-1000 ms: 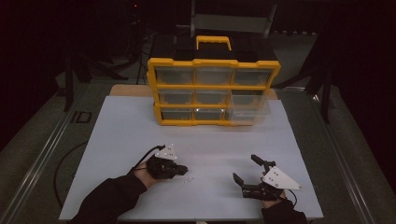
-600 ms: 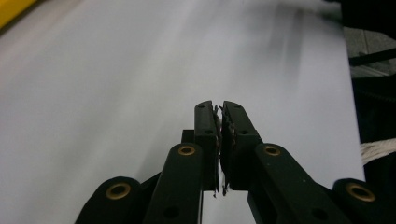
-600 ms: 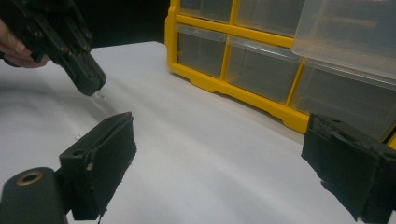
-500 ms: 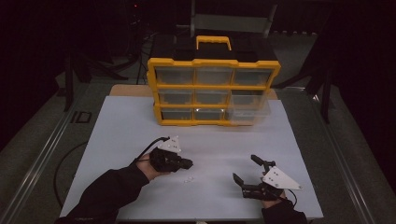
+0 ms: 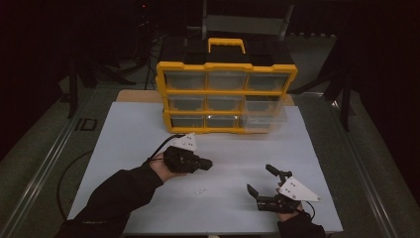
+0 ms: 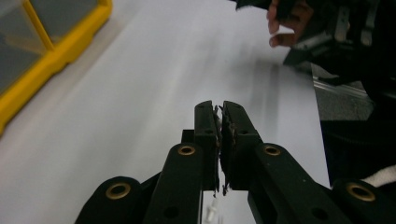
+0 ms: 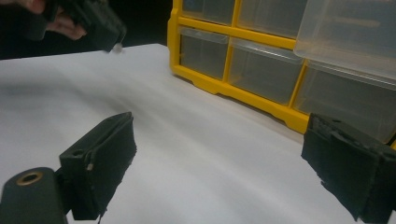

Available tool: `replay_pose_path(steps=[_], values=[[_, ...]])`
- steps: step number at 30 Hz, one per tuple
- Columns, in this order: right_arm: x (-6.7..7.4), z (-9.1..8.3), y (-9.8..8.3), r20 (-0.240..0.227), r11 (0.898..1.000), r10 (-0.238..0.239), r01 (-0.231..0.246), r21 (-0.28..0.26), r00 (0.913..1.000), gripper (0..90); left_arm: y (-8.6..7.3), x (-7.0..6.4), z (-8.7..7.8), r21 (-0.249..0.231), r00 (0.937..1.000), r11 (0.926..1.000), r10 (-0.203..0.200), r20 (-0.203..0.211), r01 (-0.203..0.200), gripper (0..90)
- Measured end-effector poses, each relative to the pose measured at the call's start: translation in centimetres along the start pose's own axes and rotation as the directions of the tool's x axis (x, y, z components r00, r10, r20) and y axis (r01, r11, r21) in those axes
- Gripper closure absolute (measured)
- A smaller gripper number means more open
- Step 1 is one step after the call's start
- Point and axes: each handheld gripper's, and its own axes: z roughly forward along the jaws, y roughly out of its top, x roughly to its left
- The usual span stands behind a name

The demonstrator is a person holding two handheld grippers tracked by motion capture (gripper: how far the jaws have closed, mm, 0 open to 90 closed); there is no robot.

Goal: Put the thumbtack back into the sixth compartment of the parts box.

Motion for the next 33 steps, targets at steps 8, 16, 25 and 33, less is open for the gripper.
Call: replay_pose_path(steps=[8,16,25,33], values=[[0.0,0.0,0.0,0.002,1.0,-0.004,0.004,0.002,1.0,9.6,2.5,0.6,-0.5,-0.03,0.9998,0.9993,0.022,0.001,-0.022,85.9],[0.0,0.0,0.0,-0.002,1.0,0.004,-0.004,-0.001,1.0,9.6,3.8,1.0,-0.3,-0.052,0.9996,0.9982,0.029,0.006,-0.029,85.9],[0.0,0.1,0.0,-0.001,1.0,-0.002,0.002,0.003,1.0,9.6,6.3,1.7,-0.5,-0.08,0.999,0.9959,0.044,0.005,-0.043,86.0],[0.0,0.1,0.0,0.0,1.0,0.002,-0.002,0.0,1.0,9.6,8.5,2.4,-0.3,-0.114,0.9989,0.9925,0.045,0.013,-0.043,85.9]])
